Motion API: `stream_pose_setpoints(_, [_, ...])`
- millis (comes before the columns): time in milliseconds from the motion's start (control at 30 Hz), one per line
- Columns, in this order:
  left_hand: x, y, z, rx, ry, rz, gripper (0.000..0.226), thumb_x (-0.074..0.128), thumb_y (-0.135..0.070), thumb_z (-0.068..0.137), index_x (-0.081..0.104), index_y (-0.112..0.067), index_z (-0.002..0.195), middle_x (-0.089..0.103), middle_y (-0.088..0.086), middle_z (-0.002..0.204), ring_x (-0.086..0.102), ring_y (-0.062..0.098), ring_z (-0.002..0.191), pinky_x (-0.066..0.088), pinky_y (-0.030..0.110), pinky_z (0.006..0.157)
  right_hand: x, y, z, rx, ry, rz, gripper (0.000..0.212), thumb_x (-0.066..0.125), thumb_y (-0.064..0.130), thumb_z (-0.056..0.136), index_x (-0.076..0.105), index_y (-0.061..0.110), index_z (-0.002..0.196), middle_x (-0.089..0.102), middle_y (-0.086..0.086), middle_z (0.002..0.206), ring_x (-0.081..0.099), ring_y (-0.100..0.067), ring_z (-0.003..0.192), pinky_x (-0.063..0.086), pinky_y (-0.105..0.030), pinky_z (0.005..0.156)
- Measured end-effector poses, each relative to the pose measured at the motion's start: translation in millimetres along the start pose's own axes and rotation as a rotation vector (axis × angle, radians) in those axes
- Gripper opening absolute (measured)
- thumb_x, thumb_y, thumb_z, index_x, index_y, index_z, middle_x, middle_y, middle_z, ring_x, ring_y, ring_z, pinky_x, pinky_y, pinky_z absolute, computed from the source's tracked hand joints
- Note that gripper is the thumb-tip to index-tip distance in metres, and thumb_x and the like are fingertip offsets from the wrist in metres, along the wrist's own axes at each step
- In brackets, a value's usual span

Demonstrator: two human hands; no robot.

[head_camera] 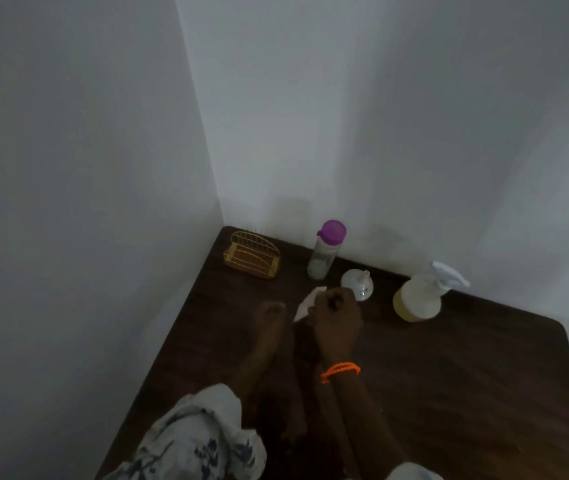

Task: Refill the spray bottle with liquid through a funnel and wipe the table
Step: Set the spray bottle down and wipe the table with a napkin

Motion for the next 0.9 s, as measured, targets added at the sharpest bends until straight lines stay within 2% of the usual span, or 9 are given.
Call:
stream_pose_setpoints(100, [20,3,-48,0.252,0.073,0.141,0.03,0.074,-0.034,0.085,0.068,-0.019,0.11,0.07,0.0,0.11,0.069,0.016,0.101,0.058,0.035,0.086,-19,-32,-7,0.194,0.028,0.046,0.005,0.069,0.001,0.087,0.065,-0.002,0.084,0.065,0.0,0.073,0.067,0.001,0.069,0.046,-0.005,0.056])
stream_pose_setpoints(167, [29,7,-63,0.333,0.107,0.222,0.062,0.076,-0.054,0.072,0.064,-0.021,0.122,0.064,-0.005,0.118,0.063,0.009,0.106,0.055,0.031,0.087,-23,-51,-9,0.281,0.037,0.074,0.004,0.071,-0.002,0.084,0.067,-0.003,0.084,0.068,-0.008,0.076,0.072,-0.02,0.077,0.049,-0.009,0.056])
stream_pose_setpoints(233, [29,8,-65,0.409,0.062,0.318,0.076,0.079,-0.057,0.071,0.06,-0.016,0.132,0.061,-0.002,0.126,0.059,0.012,0.113,0.051,0.032,0.093,-22,-63,-14,0.402,0.045,0.175,0.006,0.07,-0.006,0.083,0.066,-0.004,0.086,0.07,-0.02,0.088,0.072,-0.025,0.073,0.059,-0.026,0.059])
stream_pose_setpoints(367, [9,-21,-50,0.536,-0.042,0.488,0.04,0.075,-0.032,0.087,0.067,-0.02,0.125,0.069,-0.002,0.119,0.064,0.012,0.108,0.054,0.035,0.096,-16,-62,-13,0.529,0.078,0.304,0.016,0.067,-0.009,0.086,0.062,-0.007,0.101,0.066,-0.016,0.095,0.065,-0.017,0.074,0.053,-0.017,0.045])
stream_pose_setpoints(467, [-8,-44,-29,0.65,-0.038,0.621,0.017,0.064,-0.037,0.089,0.066,-0.034,0.106,0.064,-0.018,0.104,0.059,-0.003,0.096,0.056,0.029,0.089,-11,-62,0,0.551,0.077,0.373,0.02,0.07,-0.009,0.084,0.063,-0.005,0.102,0.065,-0.016,0.097,0.067,-0.025,0.085,0.055,-0.02,0.049])
stream_pose_setpoints(567, [-12,-73,-19,0.838,-0.073,0.699,0.011,0.064,-0.026,0.092,0.07,-0.029,0.102,0.066,-0.01,0.101,0.058,0.004,0.094,0.053,0.029,0.087,-1,-66,14,0.567,0.107,0.431,0.025,0.067,-0.012,0.085,0.061,-0.01,0.109,0.062,-0.017,0.104,0.064,-0.026,0.091,0.057,-0.019,0.05])
stream_pose_setpoints(667, [-10,-76,-10,0.914,-0.047,0.796,0.014,0.064,-0.019,0.093,0.074,-0.019,0.102,0.071,0.003,0.107,0.062,0.017,0.1,0.051,0.034,0.09,3,-82,28,0.429,0.175,0.162,0.025,0.073,-0.006,0.082,0.065,-0.005,0.106,0.064,-0.006,0.094,0.067,-0.022,0.09,0.057,-0.016,0.06])
stream_pose_setpoints(767, [-14,-43,6,0.771,0.029,0.901,0.022,0.061,-0.017,0.092,0.076,-0.014,0.108,0.069,0.012,0.116,0.064,0.03,0.109,0.049,0.041,0.097,-4,-94,25,0.209,0.162,-0.246,0.01,0.071,0.003,0.081,0.07,0.007,0.09,0.066,-0.001,0.082,0.067,-0.024,0.087,0.049,-0.025,0.076])
stream_pose_setpoints(900, [-13,-15,-2,0.68,0.112,0.887,0.025,0.065,-0.008,0.09,0.075,-0.011,0.113,0.068,0.015,0.119,0.062,0.034,0.112,0.049,0.045,0.098,6,-94,9,-0.04,0.233,-0.409,0.017,0.064,0.003,0.085,0.069,0.011,0.098,0.068,-0.006,0.097,0.064,-0.024,0.097,0.045,-0.027,0.081])
Point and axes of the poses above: each hand's wrist, its own z-axis towards the middle knuckle, its own x-axis out of the palm, y = z × x, the point moved 9 cm from there along z, towards the middle knuckle
